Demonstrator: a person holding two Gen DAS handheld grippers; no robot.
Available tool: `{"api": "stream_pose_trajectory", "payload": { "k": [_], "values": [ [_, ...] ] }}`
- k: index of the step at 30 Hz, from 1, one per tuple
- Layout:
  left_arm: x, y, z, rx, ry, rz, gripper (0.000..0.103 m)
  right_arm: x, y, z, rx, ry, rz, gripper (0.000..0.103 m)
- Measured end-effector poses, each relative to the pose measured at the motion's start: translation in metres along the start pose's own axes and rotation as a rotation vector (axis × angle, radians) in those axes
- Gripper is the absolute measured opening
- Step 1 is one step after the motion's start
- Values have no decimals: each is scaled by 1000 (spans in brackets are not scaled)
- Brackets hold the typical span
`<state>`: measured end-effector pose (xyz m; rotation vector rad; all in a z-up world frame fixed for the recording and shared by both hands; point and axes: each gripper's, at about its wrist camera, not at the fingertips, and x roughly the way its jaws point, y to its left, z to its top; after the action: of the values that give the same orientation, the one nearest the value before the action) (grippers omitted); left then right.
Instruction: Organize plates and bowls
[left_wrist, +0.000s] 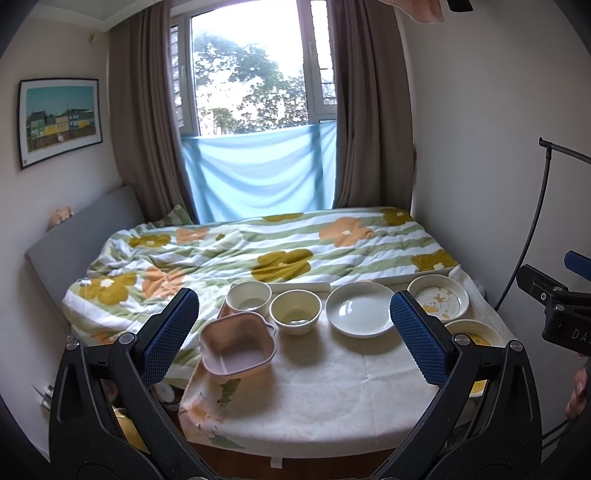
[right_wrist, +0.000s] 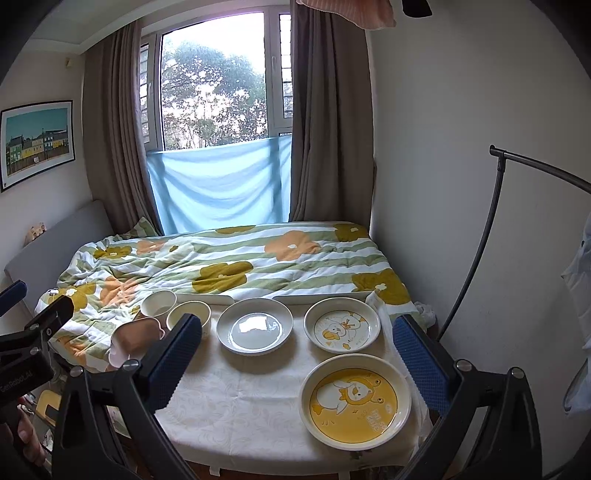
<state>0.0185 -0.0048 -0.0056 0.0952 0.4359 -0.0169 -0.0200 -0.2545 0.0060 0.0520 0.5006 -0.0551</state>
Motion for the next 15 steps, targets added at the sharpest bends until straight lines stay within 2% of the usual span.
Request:
{"api": "stream_pose_trajectory", "payload": {
  "k": [15],
  "values": [
    [1, 0, -1, 1, -3, 1, 103, 2, 1, -2, 0, 4, -2, 103]
  ]
}}
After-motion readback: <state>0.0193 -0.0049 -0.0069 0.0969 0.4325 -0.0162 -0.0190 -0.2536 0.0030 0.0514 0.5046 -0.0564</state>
